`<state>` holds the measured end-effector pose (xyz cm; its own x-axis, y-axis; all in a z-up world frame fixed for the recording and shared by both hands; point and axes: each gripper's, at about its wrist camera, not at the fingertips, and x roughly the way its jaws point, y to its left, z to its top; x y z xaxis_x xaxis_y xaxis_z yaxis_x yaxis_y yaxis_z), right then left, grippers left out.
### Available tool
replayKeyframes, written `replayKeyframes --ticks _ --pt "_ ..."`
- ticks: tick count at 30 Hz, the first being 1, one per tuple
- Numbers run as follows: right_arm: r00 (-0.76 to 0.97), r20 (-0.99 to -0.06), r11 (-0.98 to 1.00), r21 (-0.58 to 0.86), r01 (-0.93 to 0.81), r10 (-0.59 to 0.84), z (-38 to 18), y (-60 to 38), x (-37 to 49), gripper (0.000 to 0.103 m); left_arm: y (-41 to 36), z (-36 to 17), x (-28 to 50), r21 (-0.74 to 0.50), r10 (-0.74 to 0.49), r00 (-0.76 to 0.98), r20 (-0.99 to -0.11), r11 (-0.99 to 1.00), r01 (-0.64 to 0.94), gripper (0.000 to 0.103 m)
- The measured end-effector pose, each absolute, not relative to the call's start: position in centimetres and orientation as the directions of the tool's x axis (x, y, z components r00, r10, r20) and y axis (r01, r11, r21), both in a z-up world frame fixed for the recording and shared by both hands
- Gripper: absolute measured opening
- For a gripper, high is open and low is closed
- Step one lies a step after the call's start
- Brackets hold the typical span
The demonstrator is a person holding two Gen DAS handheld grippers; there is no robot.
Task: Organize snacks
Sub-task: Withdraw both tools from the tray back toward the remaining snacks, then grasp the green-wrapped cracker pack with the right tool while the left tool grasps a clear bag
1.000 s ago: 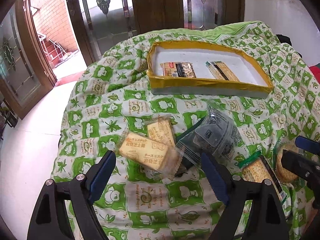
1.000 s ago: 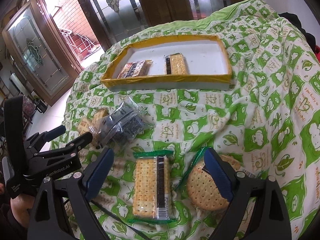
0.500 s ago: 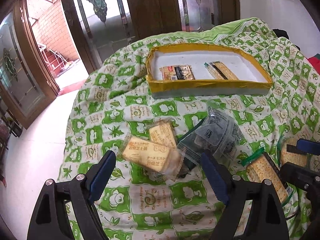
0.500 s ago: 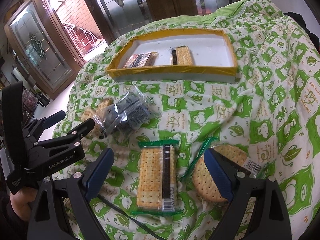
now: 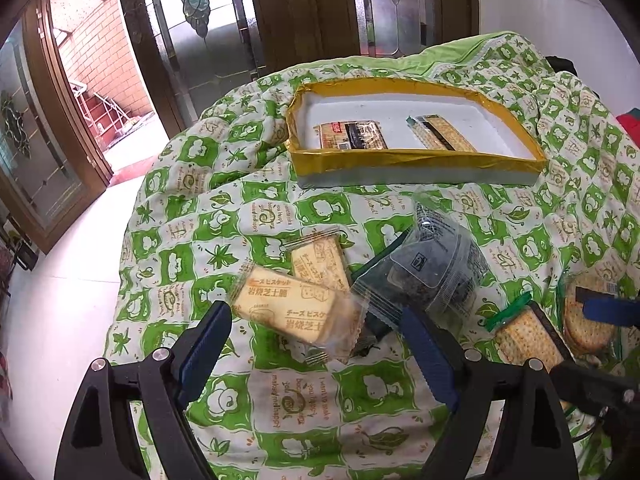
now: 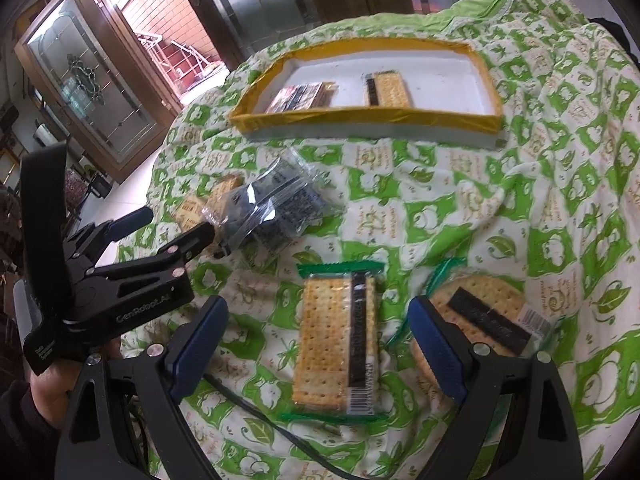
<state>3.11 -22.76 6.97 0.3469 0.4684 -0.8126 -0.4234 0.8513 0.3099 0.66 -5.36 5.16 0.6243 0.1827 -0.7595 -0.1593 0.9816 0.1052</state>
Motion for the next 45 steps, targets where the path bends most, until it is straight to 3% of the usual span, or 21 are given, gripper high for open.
replayKeyframes --ticks 13,18,23,37,45 --pt "0.338 -0.817 0.851 0.312 -0.422 0.468 6.6 -22.6 3.2 0.091 -4.7 4.6 0.6 0.071 0.157 0.621 -0.768 0.984 -0.161 0.089" --pt "0.325 -0.821 0.85 0.321 -0.418 0.47 6.3 -22.7 3.4 0.087 -5.2 4.7 0.7 0.078 0.143 0.621 -0.771 0.988 -0.131 0.089" --pt "0.306 -0.826 0.844 0.326 -0.426 0.474 6.0 -22.4 3.4 0.076 -6.4 4.9 1.7 0.087 0.098 0.618 -0.78 0.995 -0.048 0.089" --pt "0.258 -0.85 0.846 0.33 -0.419 0.46 5.0 -22.3 3.0 0.074 -11.0 4.3 5.4 0.189 0.037 0.575 -0.817 0.96 0.207 0.089" --pt "0.222 -0.884 0.861 0.298 -0.412 0.412 3.2 -21.5 3.6 0.063 -12.5 2.2 7.1 0.221 0.054 0.546 -0.836 0.944 0.244 0.088"
